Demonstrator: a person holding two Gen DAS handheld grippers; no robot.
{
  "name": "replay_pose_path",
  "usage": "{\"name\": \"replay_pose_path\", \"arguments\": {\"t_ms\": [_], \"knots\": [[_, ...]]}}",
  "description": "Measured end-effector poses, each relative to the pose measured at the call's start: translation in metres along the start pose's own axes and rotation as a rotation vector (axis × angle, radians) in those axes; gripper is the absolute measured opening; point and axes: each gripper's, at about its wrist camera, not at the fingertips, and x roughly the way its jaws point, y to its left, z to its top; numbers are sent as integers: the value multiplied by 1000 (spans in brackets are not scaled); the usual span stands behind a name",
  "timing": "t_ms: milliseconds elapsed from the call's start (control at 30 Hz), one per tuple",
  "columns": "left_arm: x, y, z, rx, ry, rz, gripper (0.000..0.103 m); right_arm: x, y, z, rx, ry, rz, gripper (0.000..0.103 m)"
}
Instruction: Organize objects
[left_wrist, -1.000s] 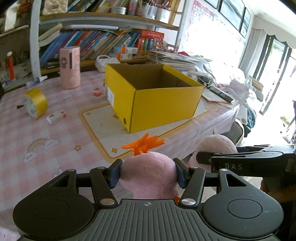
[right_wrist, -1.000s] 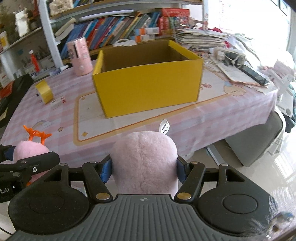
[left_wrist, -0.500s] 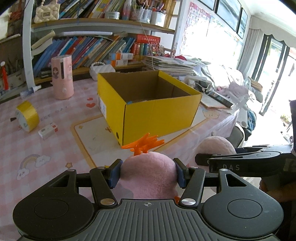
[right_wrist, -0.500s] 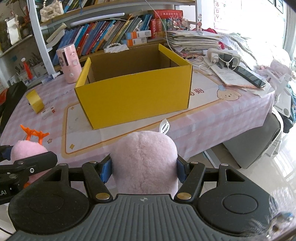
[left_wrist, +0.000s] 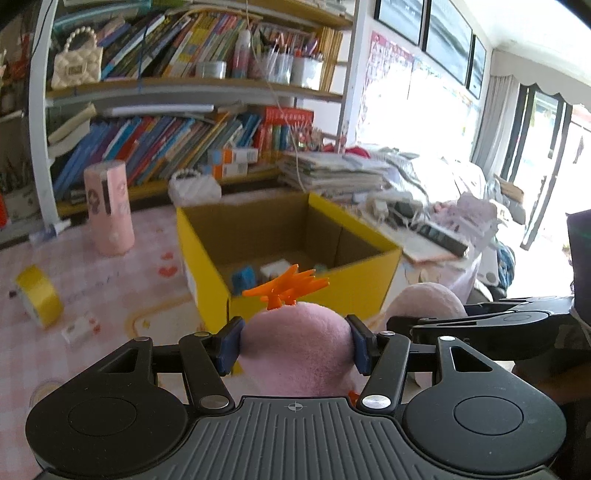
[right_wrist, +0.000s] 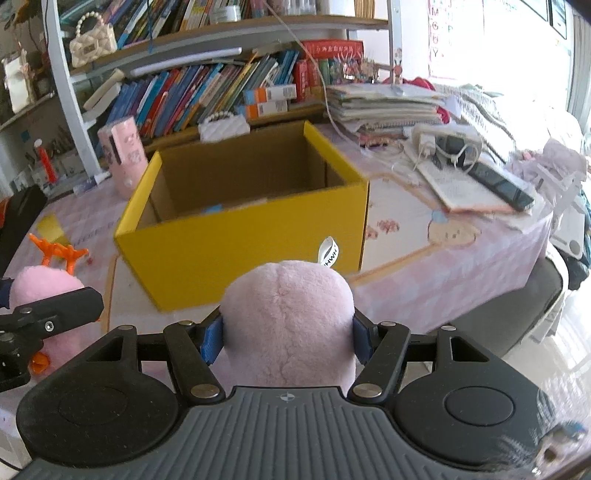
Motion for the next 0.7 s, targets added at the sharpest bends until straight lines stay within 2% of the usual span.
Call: {"name": "replay_pose_path", "arguments": {"t_ms": [167,367,533,700], "knots": [[13,-4,22,-2,-54,15,57,7,-12,30,-3,-68,19,63],[42,-6,48,17,-96,71,57,21,-23,74,-35,-153,59,63],[68,-5,57,11,-80,118,57,43,-30,103,-68,-169,99,63],[94,-6,56,22,-32,154,57,70,-29,120,-105,-148,140,63]]}}
